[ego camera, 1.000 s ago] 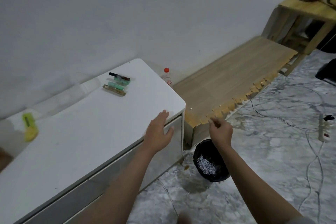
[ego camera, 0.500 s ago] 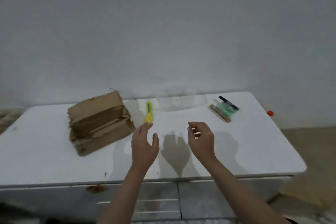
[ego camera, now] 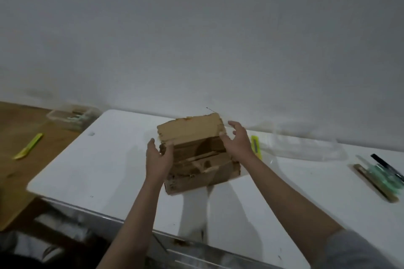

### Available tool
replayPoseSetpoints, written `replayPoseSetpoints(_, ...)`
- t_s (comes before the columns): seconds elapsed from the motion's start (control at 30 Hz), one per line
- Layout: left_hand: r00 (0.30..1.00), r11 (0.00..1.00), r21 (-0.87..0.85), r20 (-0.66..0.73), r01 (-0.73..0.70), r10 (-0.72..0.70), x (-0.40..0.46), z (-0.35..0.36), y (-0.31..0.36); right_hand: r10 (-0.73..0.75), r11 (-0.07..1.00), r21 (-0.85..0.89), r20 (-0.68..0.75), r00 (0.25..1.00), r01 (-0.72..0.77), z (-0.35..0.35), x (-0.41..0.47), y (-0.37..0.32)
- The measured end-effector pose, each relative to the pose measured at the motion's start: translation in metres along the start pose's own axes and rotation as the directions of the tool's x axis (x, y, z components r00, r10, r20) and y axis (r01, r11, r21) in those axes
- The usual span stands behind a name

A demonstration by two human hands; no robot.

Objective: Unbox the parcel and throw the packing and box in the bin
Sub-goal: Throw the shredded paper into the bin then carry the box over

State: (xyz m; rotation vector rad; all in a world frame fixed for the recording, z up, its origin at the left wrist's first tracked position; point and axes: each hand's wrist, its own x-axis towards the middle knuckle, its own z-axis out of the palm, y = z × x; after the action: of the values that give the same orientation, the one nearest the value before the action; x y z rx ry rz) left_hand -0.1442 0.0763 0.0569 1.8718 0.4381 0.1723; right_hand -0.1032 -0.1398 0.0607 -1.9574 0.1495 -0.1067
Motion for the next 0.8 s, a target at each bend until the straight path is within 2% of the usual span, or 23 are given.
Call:
replayPoseSetpoints(0.1,0.996,0.997,-0.081,0.089,-0.003,0.01,0.013,0.005,0.001,0.123,0.989,0.069,0.077,0.989,-0.128,0.012,0.019,-0.002)
replayPoseSetpoints(0.17,0.995,0.992,-0.122,0.089,-0.035,0.046,0.017,0.009,-0.001,0.133,0.979,0.142,0.086,0.987,-0.144,0.017,0.023,0.0)
replayPoseSetpoints(0.27,0.996,0.955,-0.292,0.051,-0.059,0.078,0.022,0.011,-0.004,0.128,0.938,0.318,0.046,0.991,-0.136,0.013,0.025,0.005)
replayPoseSetpoints(0.37,0.999,0.871,-0.491,0.018,-0.026,0.04,0.03,0.012,-0.001,0.208,0.85,0.485,0.055,0.977,-0.208,0.002,0.028,0.005)
replayPoseSetpoints(0.47,0.993,0.765,-0.634,0.061,0.115,-0.098,0.036,0.01,0.001,0.217,0.871,0.425,0.117,0.969,-0.246,-0.01,0.028,0.005)
replayPoseSetpoints(0.57,0.986,0.796,-0.583,0.138,0.161,-0.099,0.038,0.008,-0.004,0.213,0.9,0.352,0.156,0.965,-0.255,-0.019,0.023,0.012)
replayPoseSetpoints(0.7,0.994,0.941,-0.33,0.102,0.069,-0.037,0.021,0.003,-0.011,0.185,0.941,0.251,0.184,0.965,-0.228,-0.021,0.011,0.02)
replayPoseSetpoints(0.8,0.991,0.98,-0.197,0.127,-0.013,0.039,0.01,-0.002,-0.021,0.116,0.973,0.172,0.223,0.968,-0.156,-0.014,0.003,0.028)
